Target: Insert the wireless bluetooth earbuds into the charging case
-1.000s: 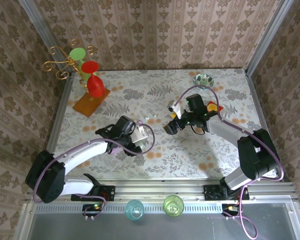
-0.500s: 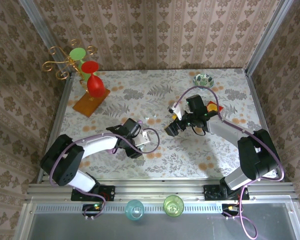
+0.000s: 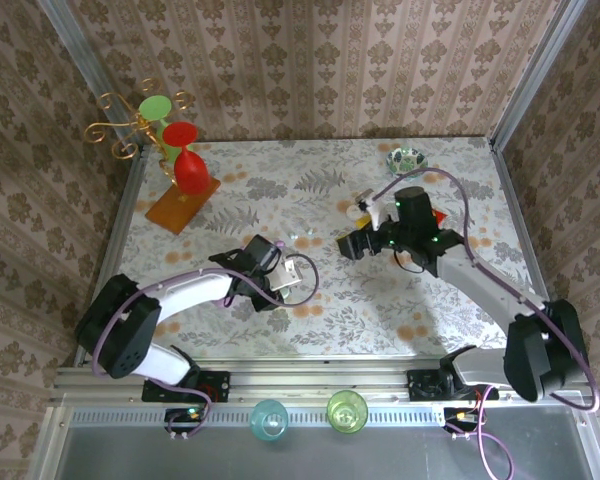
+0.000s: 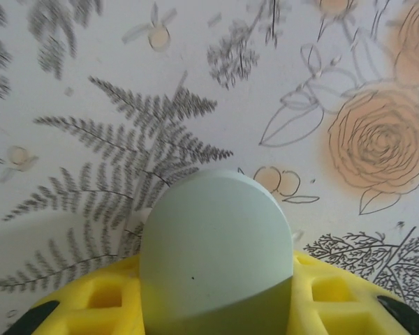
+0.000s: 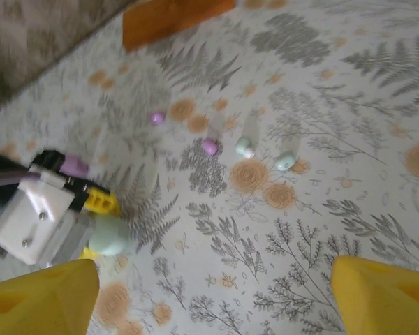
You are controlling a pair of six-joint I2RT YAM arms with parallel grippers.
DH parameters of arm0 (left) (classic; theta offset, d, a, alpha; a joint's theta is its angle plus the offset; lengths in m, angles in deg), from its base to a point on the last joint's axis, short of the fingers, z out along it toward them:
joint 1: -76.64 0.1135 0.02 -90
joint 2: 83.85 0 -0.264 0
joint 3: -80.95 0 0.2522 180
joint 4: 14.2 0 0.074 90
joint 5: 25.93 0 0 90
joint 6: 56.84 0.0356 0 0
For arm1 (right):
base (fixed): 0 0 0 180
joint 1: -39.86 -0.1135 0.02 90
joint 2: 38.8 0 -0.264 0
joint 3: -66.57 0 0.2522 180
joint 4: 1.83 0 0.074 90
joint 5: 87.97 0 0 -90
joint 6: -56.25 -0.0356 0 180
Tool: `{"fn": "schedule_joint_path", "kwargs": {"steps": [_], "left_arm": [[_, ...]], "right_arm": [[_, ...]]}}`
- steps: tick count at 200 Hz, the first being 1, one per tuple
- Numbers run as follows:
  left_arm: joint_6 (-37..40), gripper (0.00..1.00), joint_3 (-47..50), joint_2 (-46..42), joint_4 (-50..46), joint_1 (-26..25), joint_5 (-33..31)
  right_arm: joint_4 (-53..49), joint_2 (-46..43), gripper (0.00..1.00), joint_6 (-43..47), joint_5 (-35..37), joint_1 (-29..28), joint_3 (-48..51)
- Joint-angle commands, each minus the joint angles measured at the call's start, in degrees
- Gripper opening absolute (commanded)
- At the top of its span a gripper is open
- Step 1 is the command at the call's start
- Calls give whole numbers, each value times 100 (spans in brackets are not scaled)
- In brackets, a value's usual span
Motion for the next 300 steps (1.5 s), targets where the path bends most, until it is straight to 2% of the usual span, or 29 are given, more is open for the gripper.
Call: {"fn": "schedule_joint_path", "kwargs": {"steps": [1,23,45,62,80,111,134,154,189,219,238,269,289,300], "left_arm": [[60,30,-217,-472,323,3,212],[134,30,-199,-769,863,-1,573],[208,30,-232,-902,1297,-23,833],[274,30,-285,-931,1621,-67,1020],[313,30,-379,-888,1847,-134,1104],[391,30,-540,-837,1978,-243,1176],[414,30,-577,-878,1996,-310,1249],[472,31,-603,-887,1906,-340,1258],[401,31,-520,-939,1968,-353,1210],[298,31,-437,-941,2017,-317,1117],[244,30,-339,-922,2129,-271,1151],[115,30,-287,-888,2287,-201,1287],[123,30,-293,-896,2362,-207,1327],[130,30,-297,-904,2386,-208,1319]], "right_arm": [[130,-257,83,-2336,281,331,236],[-402,-213,81,-3077,-402,447,204],[-208,-82,80,-3616,-1379,412,323],[19,89,79,-3698,-2070,205,324],[29,327,78,-3645,-2369,-62,186],[121,801,75,-3758,-2335,-424,-30],[200,1111,70,-3814,-2352,-544,-186],[325,1226,64,-3872,-2412,-601,-274],[337,1208,60,-3840,-2454,-614,-315],[296,957,62,-3632,-2485,-602,-254],[661,815,67,-3725,-2482,-620,-218],[741,895,71,-3814,-2371,-625,-369],[836,1119,62,-3970,-2423,-620,-445],[938,1187,54,-4057,-2465,-628,-451]]}}
